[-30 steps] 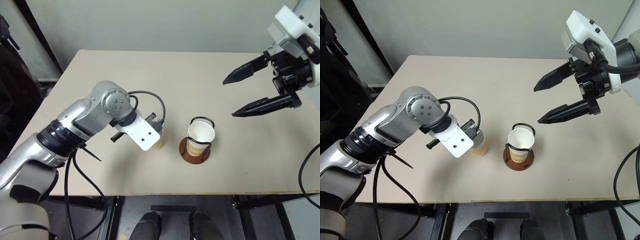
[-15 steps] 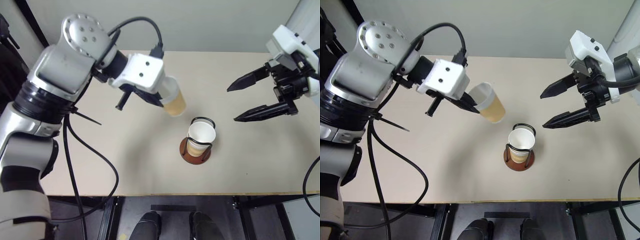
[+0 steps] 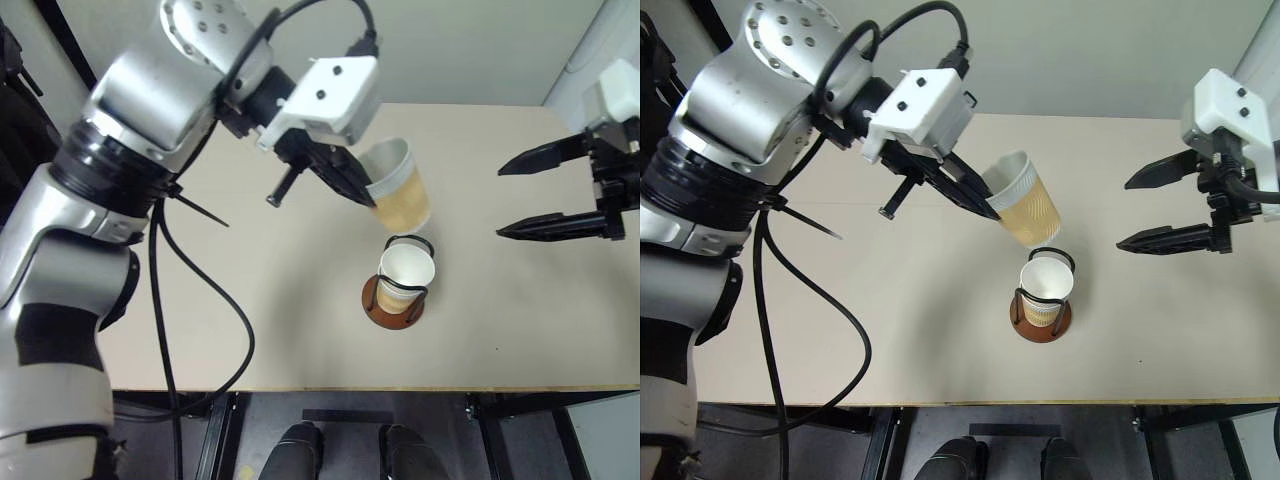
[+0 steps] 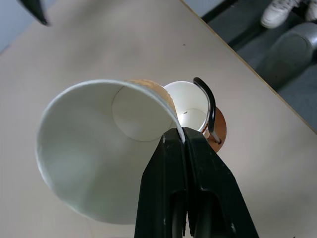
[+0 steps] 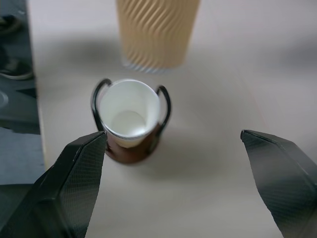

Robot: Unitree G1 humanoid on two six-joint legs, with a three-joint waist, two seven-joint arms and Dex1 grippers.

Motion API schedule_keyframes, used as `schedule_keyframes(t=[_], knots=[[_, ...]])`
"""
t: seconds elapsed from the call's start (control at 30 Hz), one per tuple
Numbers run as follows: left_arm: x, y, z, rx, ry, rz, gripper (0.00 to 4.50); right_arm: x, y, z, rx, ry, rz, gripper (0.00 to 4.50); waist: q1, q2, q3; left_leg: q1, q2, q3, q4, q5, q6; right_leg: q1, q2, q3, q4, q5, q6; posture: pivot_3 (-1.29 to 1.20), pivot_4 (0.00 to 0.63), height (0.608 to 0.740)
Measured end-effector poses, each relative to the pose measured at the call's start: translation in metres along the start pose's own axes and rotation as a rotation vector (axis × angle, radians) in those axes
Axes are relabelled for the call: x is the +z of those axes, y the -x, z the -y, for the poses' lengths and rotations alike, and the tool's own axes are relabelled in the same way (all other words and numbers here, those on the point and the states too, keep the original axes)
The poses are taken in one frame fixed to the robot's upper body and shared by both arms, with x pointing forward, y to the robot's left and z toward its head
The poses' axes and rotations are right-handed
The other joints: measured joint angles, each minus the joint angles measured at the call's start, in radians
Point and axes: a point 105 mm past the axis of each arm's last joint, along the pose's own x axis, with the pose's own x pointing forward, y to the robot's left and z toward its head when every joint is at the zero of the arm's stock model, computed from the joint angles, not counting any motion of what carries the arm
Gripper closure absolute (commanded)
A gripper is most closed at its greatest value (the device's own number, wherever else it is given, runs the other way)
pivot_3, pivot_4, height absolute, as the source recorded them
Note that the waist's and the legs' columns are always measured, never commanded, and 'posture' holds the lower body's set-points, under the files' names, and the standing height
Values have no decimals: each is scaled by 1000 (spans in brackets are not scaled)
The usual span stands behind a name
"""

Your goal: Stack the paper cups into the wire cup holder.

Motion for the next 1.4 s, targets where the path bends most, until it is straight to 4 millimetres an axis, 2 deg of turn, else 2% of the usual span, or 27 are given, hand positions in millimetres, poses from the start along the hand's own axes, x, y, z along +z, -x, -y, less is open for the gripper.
schedule_keyframes(t=[0.17,0.47,1.23,1.4], knots=[[-5,-23,-6,-72,-62,-18,4482,-2,12,-4,-78,-23,-10,0,5,0,1,-1,-1,2,1,-1,1,1,-1,2,-3,1,3,0,150,740],[5,-43,-13,-143,-146,-17,4482,-3,22,-15,-131,-49,-20,0,11,-1,1,-1,-1,6,1,-2,3,1,-2,4,-3,1,8,0,150,740],[-5,-51,0,-236,-237,-93,4482,-3,19,-20,-138,-65,-12,0,16,-1,2,-1,-1,7,5,-4,5,1,-3,6,-3,1,12,0,150,740],[-7,-59,3,-255,-262,-92,4482,-4,18,-21,-135,-73,-12,0,18,-1,2,-1,-2,7,7,-4,6,2,-3,5,-3,1,12,0,150,740]])
